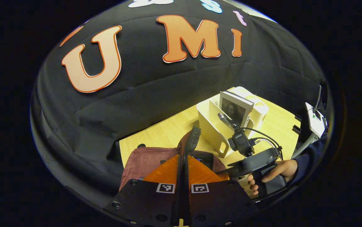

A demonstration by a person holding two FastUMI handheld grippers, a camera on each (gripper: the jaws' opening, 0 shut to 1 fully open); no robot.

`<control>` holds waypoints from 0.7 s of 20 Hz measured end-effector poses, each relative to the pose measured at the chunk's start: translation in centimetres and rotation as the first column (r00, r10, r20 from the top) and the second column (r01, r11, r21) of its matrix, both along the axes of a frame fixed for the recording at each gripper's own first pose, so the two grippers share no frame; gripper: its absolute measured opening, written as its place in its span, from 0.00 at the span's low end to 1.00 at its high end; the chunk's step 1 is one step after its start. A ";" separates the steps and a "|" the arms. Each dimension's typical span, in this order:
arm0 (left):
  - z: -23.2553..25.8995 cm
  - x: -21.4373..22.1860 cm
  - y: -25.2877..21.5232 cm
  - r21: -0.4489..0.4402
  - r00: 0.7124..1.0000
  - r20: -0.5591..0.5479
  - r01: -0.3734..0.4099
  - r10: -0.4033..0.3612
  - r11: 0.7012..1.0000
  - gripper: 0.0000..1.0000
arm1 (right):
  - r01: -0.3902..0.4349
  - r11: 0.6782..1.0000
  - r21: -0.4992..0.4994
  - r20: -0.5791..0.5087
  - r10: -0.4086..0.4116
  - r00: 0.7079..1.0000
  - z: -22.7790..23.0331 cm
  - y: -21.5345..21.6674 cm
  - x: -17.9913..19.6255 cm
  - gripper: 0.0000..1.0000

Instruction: Open the schoolbag, grab two books from the bookshelf and put them into the schoolbag.

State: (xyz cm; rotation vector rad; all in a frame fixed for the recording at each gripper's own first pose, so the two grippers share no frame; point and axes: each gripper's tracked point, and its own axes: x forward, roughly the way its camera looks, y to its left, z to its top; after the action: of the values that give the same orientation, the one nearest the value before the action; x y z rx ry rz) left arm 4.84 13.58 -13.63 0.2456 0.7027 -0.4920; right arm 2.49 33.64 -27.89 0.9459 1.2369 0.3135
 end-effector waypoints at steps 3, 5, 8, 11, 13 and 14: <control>-0.3 0.2 0.4 0.002 1.000 -0.002 -0.014 0.014 1.000 0.05 | -0.029 0.999 -0.032 -0.037 0.027 0.999 0.3 -0.4 -0.3 0.45; -0.4 0.4 0.4 0.000 1.000 0.000 -0.017 0.017 1.000 0.05 | -0.062 0.994 -0.088 -0.017 0.060 0.998 0.1 -2.7 -0.9 0.82; -0.4 0.5 0.1 -0.003 1.000 0.000 -0.019 0.019 1.000 0.05 | -0.065 0.985 -0.157 0.012 0.068 0.998 0.2 -6.5 -0.8 0.95; -0.6 0.4 -0.1 -0.005 1.000 0.001 -0.023 0.023 1.000 0.05 | -0.066 0.977 -0.203 0.021 0.072 0.997 1.0 -9.5 -1.0 0.97; -0.9 0.3 -0.2 -0.001 1.000 -0.001 -0.026 0.026 1.000 0.05 | -0.080 0.966 -0.244 0.032 0.090 0.995 1.6 -11.5 -1.4 0.97; -0.9 0.4 -0.3 -0.004 1.000 0.000 -0.027 0.027 1.000 0.05 | -0.089 0.961 -0.262 0.037 0.103 0.994 2.1 -12.6 -1.5 0.97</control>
State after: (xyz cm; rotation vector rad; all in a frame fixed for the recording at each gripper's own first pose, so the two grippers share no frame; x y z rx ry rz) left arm 5.24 13.24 -14.58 0.2324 0.7042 -0.4677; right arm 0.99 21.02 -25.82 0.6498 1.2455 0.2422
